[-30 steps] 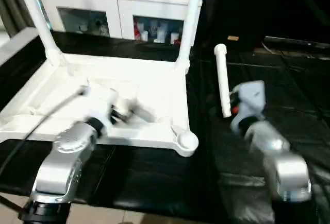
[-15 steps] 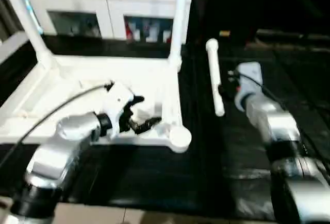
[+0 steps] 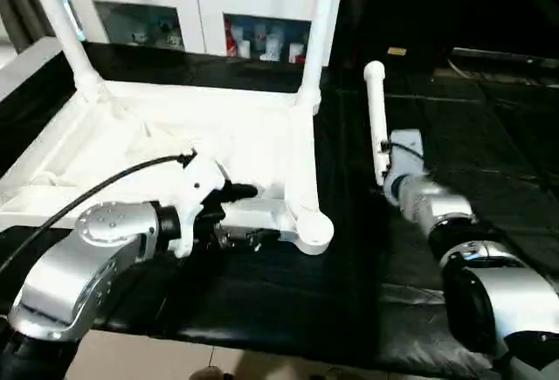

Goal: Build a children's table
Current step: Pick table leg

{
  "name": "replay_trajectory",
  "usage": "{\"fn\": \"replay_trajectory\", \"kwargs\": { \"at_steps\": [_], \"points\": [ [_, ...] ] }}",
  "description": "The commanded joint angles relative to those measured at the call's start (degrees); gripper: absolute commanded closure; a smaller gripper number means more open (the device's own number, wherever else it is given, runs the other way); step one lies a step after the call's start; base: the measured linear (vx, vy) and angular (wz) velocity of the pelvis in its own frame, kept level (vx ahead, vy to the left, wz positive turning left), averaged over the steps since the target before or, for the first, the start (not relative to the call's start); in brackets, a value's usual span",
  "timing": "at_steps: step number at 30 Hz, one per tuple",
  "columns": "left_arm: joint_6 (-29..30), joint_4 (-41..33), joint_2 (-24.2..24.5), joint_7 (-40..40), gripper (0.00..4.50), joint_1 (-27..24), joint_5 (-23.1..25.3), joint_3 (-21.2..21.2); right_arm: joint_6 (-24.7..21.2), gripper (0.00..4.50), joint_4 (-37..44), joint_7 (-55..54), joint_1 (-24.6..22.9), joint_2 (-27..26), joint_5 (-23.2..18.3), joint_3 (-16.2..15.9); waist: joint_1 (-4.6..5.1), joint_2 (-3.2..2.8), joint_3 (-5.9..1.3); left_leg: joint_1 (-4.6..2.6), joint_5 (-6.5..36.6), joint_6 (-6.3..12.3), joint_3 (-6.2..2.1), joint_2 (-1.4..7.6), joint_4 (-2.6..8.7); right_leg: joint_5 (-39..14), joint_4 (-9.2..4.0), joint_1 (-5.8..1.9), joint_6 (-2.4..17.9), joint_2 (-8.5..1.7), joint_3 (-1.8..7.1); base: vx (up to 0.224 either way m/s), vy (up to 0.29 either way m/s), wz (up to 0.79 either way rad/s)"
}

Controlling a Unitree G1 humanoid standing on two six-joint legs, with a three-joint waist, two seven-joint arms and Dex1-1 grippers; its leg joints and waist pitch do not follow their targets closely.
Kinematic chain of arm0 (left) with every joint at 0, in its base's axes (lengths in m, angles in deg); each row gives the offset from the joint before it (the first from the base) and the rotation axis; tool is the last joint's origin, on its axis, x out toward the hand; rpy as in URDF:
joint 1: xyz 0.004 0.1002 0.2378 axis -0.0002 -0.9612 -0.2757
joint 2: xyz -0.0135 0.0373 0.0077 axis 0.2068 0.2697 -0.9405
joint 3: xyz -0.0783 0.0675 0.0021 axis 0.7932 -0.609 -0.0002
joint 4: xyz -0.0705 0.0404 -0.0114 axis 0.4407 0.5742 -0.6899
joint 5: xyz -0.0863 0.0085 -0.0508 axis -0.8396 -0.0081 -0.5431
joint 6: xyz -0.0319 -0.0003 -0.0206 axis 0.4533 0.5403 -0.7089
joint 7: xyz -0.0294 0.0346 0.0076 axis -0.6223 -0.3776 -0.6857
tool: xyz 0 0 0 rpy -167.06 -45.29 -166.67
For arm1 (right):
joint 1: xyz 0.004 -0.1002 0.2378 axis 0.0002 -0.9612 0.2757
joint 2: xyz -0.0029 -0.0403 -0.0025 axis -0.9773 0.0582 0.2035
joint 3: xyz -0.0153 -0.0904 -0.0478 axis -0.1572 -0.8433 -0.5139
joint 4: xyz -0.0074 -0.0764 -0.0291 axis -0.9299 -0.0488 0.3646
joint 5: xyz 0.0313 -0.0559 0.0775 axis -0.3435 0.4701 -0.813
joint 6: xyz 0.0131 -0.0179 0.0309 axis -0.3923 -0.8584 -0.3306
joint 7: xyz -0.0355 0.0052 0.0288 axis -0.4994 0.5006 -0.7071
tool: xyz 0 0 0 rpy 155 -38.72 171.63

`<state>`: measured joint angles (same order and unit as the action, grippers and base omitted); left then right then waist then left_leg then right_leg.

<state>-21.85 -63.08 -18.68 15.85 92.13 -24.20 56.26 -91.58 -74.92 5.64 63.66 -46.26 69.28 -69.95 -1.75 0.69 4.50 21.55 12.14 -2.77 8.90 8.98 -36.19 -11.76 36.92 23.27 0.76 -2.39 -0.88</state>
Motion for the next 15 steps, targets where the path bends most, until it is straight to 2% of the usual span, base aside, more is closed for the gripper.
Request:
{"fn": "replay_trajectory", "kwargs": {
  "at_steps": [1,5,8,11,12,15],
  "points": [
    [0.88,-1.86,0.71,0.17,0.00,-0.39,-0.77,0.16,1.15,0.83,-1.23,0.89,0.88,-0.13,-0.33,0.16,0.19,-0.34,-2.96,-0.48,10.10,-0.63,-0.37,2.94,4.87,-7.31,-4.15,-2.44,14.52,-4.47,2.30,0.000,0.000,0.00],
    [1.39,-2.65,0.83,0.62,0.00,-0.94,-0.94,0.16,1.68,1.11,-1.97,0.83,0.78,-0.10,0.05,0.17,0.16,-0.01,-2.81,-0.23,7.79,0.43,-0.17,2.89,4.81,-5.69,-4.11,-2.57,14.84,-4.43,2.37,0.000,0.000,0.00],
    [1.74,-3.12,0.95,0.92,0.00,-1.29,-1.14,0.16,2.23,1.44,-2.50,0.88,0.97,-0.14,0.32,0.39,0.15,-0.03,-2.91,-0.21,6.52,0.96,-0.12,2.96,4.78,-4.23,-3.97,-2.49,15.09,-4.33,2.33,0.000,0.000,0.00],
    [2.00,-3.33,1.02,1.18,0.00,-1.37,-1.28,0.13,2.80,1.55,-3.20,1.07,1.22,-0.17,0.56,0.50,0.18,-0.05,-2.74,-0.26,7.70,0.90,-0.08,3.05,4.85,-5.61,-4.14,-2.30,15.28,-4.36,2.31,0.000,0.000,0.00],
    [2.01,-3.31,1.05,1.22,0.00,-1.32,-1.28,0.09,2.89,1.78,-3.33,1.11,1.28,-0.18,0.58,0.52,0.17,-0.09,-2.62,-0.23,8.50,0.66,-0.12,3.07,4.95,-6.77,-4.25,-2.27,15.09,-4.41,2.34,0.000,0.000,0.00],
    [1.93,-2.97,1.10,1.35,0.00,-0.84,-1.27,-0.11,3.12,2.07,-3.57,1.04,1.40,-0.20,0.66,0.49,0.18,-0.18,-2.70,-0.29,9.60,-0.02,-0.17,3.11,5.05,-8.18,-4.33,-2.24,14.62,-4.44,2.37,0.000,0.000,0.00]
  ]
}}
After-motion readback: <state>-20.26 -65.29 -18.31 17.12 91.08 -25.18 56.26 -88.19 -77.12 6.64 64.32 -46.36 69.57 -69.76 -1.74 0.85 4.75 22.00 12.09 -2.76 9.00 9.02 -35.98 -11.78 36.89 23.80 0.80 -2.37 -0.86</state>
